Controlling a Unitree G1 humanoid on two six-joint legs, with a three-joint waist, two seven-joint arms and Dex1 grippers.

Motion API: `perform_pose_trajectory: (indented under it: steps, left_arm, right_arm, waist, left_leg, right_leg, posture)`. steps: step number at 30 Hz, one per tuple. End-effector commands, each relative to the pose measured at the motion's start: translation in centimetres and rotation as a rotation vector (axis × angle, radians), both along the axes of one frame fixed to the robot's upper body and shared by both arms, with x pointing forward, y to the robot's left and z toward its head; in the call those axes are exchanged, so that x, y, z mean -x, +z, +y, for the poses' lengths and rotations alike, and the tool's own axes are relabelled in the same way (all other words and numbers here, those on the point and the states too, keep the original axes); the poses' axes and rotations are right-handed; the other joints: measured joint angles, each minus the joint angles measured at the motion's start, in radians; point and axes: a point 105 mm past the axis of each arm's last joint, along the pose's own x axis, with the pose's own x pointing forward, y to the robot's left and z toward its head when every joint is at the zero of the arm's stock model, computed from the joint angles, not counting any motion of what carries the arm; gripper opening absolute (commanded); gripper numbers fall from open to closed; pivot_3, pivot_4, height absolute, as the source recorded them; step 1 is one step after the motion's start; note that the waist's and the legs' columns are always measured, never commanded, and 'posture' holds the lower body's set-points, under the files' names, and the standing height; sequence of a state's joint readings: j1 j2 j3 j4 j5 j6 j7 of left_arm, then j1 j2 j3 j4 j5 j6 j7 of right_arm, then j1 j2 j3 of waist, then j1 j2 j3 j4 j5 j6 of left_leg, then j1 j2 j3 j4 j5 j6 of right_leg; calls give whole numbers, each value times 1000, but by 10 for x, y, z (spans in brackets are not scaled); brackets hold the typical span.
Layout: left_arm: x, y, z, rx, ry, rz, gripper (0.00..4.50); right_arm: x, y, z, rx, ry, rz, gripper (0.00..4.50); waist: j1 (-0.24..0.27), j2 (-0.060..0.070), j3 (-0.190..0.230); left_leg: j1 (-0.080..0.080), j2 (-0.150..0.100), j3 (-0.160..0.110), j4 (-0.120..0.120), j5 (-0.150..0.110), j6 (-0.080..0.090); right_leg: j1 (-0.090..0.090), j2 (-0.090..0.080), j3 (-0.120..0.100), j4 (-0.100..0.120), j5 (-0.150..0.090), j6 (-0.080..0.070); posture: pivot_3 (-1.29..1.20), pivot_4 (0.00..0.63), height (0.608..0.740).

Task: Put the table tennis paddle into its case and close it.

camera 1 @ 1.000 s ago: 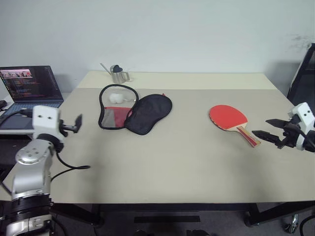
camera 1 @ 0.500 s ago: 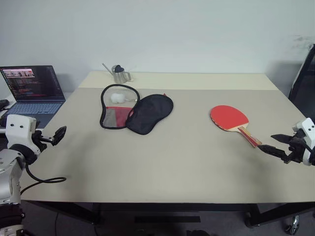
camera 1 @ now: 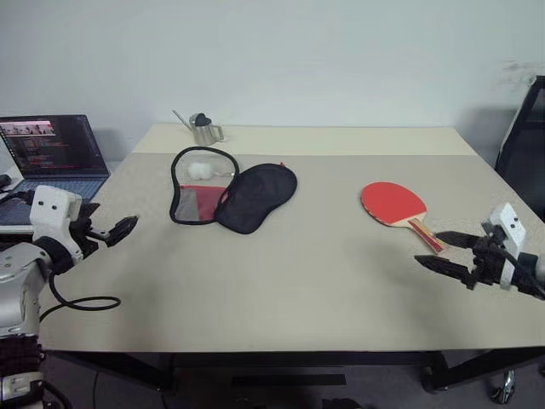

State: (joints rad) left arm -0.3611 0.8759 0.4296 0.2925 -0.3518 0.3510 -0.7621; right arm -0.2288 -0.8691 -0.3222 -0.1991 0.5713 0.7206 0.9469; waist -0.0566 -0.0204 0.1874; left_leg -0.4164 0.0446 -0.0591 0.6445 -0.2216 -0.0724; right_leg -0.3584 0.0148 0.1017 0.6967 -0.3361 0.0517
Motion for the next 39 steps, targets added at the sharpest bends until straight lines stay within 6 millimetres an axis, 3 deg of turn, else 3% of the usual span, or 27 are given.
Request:
perform_pose_trajectory:
  steps: [1,9,14,19,29,39]
  left_arm:
    - [-2,1,-32,58,-136,15,4453]
    - [-10,-27,-77,195,-223,99,4453]
    - [-22,-37,-98,274,-220,116,4453]
    - [-25,-46,-117,318,-233,143,4453]
    - [-37,-53,-119,368,-153,147,4453]
    - [-67,-64,-132,552,-75,230,4453]
  right_arm:
    - [-5,21,27,-64,54,-59,4497]
    - [-15,51,83,-164,137,-19,4497]
    - [-23,56,100,-239,128,54,4497]
    - [-27,64,120,-210,179,63,4497]
    - [-36,54,135,-166,195,37,4497]
    - [-38,50,135,-182,182,31,4497]
  waist:
    - [-1,0,0]
    - [0,0,0]
    - [3,0,0]
    - [3,0,0]
    - [3,0,0]
    - [6,0,0]
  left_leg:
    - [0,0,0,0,0,0]
    - [-1,0,0,-1,0,0]
    - [-2,0,-1,-1,0,0]
    - [-2,0,-1,-1,0,0]
    - [-3,0,-1,-1,0,0]
    - [-4,-1,-1,-1,0,0]
  right_leg:
    - [0,0,0,0,0,0]
    - [-1,0,0,0,0,0]
    - [-1,0,-1,0,0,0]
    - [-1,0,-1,0,0,0]
    - [-3,0,0,0,0,0]
    - [-5,0,-1,0,0,0]
  posture:
    - [0,150,740]
    - [0,150,740]
    - [0,150,740]
    - [0,150,740]
    - [0,150,740]
    - [0,150,740]
